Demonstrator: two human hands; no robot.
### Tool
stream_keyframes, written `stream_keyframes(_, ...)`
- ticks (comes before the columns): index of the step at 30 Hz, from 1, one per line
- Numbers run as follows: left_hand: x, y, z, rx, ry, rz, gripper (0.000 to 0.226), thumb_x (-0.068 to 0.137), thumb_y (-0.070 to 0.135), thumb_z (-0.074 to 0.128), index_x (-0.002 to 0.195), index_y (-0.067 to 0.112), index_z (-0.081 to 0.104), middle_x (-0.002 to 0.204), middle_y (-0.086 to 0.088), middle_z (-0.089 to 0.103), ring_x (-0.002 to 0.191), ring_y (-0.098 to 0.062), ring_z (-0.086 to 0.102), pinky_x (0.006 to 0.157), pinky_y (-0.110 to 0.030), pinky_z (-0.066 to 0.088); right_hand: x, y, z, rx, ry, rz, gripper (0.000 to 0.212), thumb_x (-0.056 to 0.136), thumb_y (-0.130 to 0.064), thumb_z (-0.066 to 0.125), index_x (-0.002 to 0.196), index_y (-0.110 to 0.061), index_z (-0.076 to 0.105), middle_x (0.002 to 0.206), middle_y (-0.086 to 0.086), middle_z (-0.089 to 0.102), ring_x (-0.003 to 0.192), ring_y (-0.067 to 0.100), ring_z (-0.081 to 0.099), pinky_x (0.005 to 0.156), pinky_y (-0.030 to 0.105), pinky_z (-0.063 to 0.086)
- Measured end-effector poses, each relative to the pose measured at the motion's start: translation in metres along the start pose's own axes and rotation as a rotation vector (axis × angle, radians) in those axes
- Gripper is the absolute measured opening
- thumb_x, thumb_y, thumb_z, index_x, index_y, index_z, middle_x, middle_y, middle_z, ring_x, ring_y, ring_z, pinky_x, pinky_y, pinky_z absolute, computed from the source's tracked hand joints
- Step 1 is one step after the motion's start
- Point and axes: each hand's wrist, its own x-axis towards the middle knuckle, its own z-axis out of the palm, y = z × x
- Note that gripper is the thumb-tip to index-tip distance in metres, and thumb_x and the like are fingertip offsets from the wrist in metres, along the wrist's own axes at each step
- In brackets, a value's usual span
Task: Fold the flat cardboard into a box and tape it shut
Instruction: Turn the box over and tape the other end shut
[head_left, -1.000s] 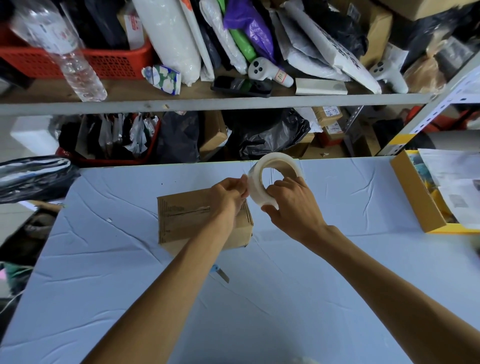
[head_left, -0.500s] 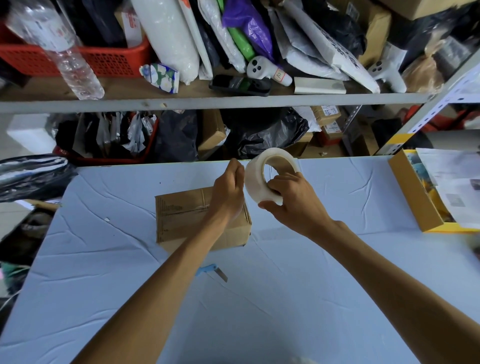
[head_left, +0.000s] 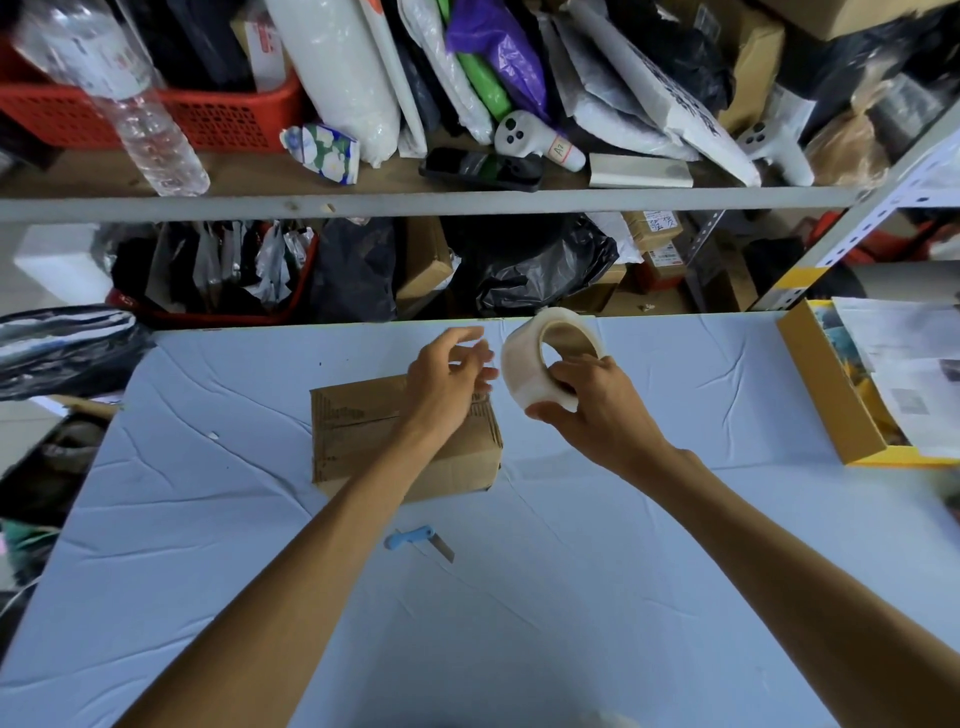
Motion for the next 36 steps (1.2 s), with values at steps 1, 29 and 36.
stream_keyframes(1, -0.003, 0.003, 0.003, 0.060, -0.010, 0.025, 0.030, 0.094, 0.029, 0.053, 0.121, 0.017, 0.060, 0.110, -0.004, 0.069, 0.075, -0.003, 0.067, 0.061, -0.006, 0.051, 0.000, -0.001, 0.002, -0.005, 0.001, -0.001, 0.021, 0.076, -0.015, 0.076, 0.068, -0.005, 0.059, 0.063, -0.001, 0.050, 0.053, 0.008, 0.036, 0.056, 0.017, 0.020)
stream_keyframes(29, -0.017, 0.012, 0.016, 0.138, -0.058, 0.127, 0.047, 0.094, 0.040, 0.050, 0.137, 0.021, 0.048, 0.138, 0.000, 0.054, 0.124, -0.013, 0.051, 0.087, -0.014, 0.042, 0.000, -0.004, 0.009, -0.197, -0.024, -0.072, 0.020, 0.078, -0.017, 0.075, 0.093, -0.004, 0.068, 0.082, 0.009, 0.067, 0.079, 0.024, 0.056, 0.077, 0.025, 0.024)
stream_keyframes(36, -0.030, 0.016, 0.017, 0.193, -0.026, 0.165, 0.053, 0.096, 0.039, 0.047, 0.144, 0.017, 0.037, 0.144, -0.002, 0.047, 0.130, -0.014, 0.046, 0.099, -0.020, 0.042, 0.004, -0.008, 0.012, -0.112, -0.025, -0.043, 0.013, 0.078, -0.016, 0.073, 0.079, -0.007, 0.064, 0.068, -0.004, 0.049, 0.069, 0.015, 0.039, 0.071, 0.029, 0.025)
